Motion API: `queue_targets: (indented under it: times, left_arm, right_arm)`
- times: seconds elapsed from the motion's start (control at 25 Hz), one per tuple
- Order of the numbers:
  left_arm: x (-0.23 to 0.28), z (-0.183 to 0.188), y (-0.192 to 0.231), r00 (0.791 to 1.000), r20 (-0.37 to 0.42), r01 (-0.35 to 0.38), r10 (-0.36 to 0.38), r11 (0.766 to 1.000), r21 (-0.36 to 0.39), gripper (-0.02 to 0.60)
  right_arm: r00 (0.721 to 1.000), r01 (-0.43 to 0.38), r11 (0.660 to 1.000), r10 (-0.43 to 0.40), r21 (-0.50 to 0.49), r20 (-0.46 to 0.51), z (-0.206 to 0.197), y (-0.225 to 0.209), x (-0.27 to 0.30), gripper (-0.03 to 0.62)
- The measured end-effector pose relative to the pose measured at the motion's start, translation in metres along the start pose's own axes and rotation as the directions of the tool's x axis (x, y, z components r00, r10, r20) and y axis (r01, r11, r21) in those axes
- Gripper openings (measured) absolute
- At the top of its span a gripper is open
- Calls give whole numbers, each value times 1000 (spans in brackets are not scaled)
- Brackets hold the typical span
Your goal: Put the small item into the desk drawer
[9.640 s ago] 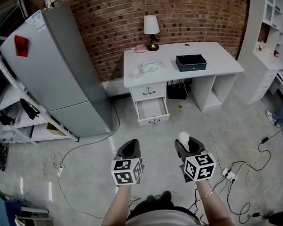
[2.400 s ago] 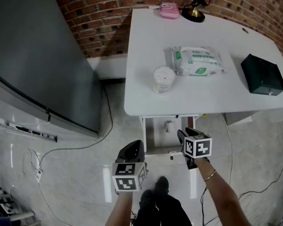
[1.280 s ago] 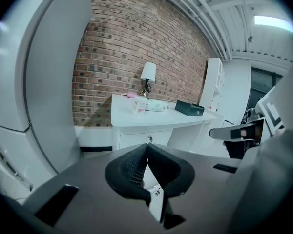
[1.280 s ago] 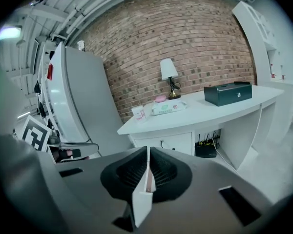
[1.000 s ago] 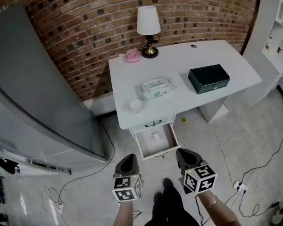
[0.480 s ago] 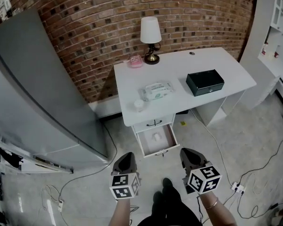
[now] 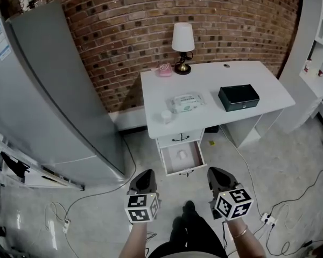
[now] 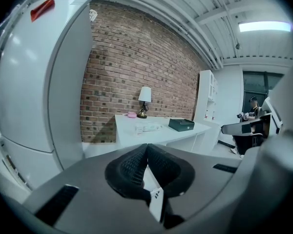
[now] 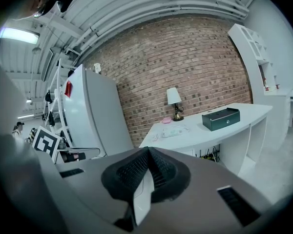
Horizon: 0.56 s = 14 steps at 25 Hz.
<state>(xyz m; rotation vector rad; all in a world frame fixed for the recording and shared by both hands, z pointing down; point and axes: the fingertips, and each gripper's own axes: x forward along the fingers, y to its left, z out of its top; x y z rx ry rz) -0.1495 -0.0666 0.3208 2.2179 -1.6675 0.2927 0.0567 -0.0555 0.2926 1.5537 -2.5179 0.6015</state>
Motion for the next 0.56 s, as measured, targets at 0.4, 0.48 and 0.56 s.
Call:
queue_targets:
  times: [0.4, 0.48, 0.56]
  left_arm:
    - [-9, 4, -6, 1000, 13, -3, 3, 1000, 20, 21]
    - [-8, 4, -6, 1000, 14, 7, -8, 1000, 26, 21]
    - [-7, 4, -9, 1000, 16, 22, -22, 999, 32, 21]
  right_arm:
    - [1000, -10, 1000, 10, -12, 11, 0, 3, -10, 6]
    - [1000, 0, 1000, 0, -4, 12, -2, 3, -11, 6]
    - [1000, 14, 1000, -14, 0, 13, -4, 1, -13, 6]
